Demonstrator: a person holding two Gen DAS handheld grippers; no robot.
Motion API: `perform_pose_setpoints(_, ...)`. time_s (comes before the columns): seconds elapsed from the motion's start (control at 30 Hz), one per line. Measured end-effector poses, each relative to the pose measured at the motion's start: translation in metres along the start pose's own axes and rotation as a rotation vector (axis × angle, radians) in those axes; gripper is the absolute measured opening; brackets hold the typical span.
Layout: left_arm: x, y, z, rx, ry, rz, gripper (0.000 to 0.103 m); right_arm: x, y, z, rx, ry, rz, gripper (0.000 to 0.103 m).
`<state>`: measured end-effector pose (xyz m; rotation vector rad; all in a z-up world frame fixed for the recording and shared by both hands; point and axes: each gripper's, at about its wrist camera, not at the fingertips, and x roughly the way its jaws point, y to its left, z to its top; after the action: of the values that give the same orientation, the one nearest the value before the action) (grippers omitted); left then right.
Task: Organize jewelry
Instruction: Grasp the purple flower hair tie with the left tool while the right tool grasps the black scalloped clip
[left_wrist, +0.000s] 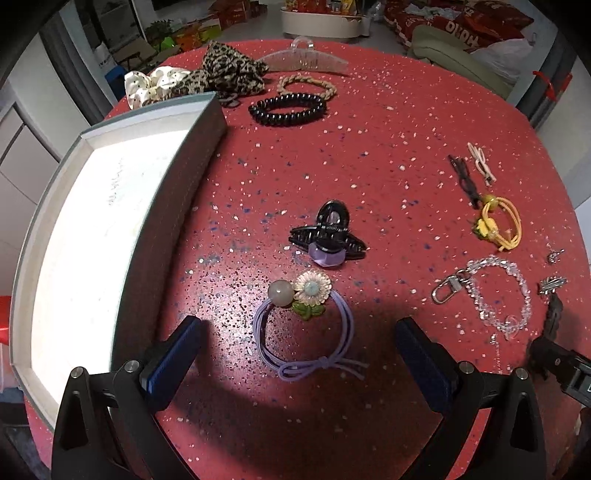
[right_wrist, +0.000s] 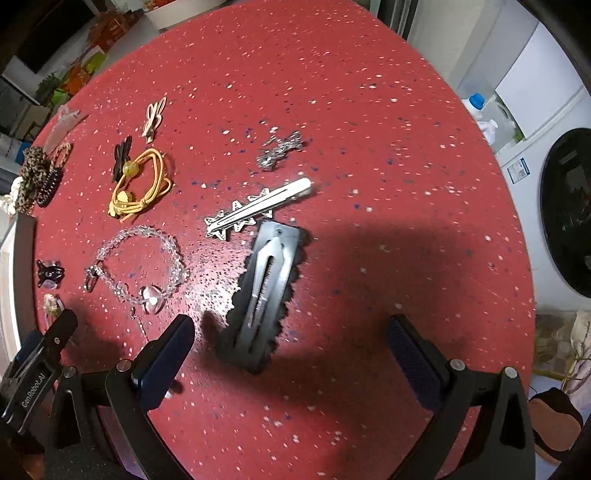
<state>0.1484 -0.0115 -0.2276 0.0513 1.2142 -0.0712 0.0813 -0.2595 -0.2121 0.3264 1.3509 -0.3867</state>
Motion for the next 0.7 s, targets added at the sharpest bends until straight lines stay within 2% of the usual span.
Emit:
perform_pose_setpoints(0.2,0.001,-0.001,-0.001,-0.001,-0.018,-0.001,0.102,0.001,0.015,-0.002,-0.038,-0.028,-0.045,0.102)
perform_pose_setpoints(0.27,-0.004,-0.005,-0.003,0.014,-0.026,-0.009,0.094,-0.002,0.022,-0.005,-0.052,-0.035,-0.040,0.098)
perform_pose_setpoints(0.33,-0.009,-0.010,-0.004,0.043,-0.033,-0.022,0.075,-0.007,0.027,-0.009,-0.071,-0.045,-0.035,0.091)
perform_pose_setpoints(0.37,-0.011,-0.012,-0.004,0.053,-0.034,-0.025,0.069,-0.010,0.028,-0.010,-0.078,-0.050,-0.034,0.083)
perform_pose_setpoints(0.43,-0.015,-0.016,-0.005,0.073,-0.035,-0.036,0.042,-0.016,0.030,-0.014,-0.090,-0.061,-0.027,0.069)
perform_pose_setpoints(0.47,-0.016,-0.017,-0.005,0.078,-0.033,-0.037,0.036,-0.017,0.030,-0.016,-0.096,-0.066,-0.027,0.056)
perform_pose_setpoints(0.5,-0.016,-0.019,-0.005,0.079,-0.026,-0.040,0.023,-0.018,0.031,-0.017,-0.101,-0.068,-0.022,0.040)
perform_pose_setpoints(0.53,-0.017,-0.018,-0.005,0.076,-0.020,-0.046,0.010,-0.020,0.031,-0.018,-0.106,-0.069,-0.017,0.034)
perform_pose_setpoints(0.57,-0.018,-0.017,-0.005,0.069,-0.009,-0.065,0.005,-0.021,0.031,-0.018,-0.104,-0.064,-0.005,0.034)
perform_pose_setpoints(0.7,-0.029,-0.019,-0.010,0.066,-0.002,-0.111,0.005,-0.028,0.021,-0.021,-0.096,-0.075,0.052,0.031)
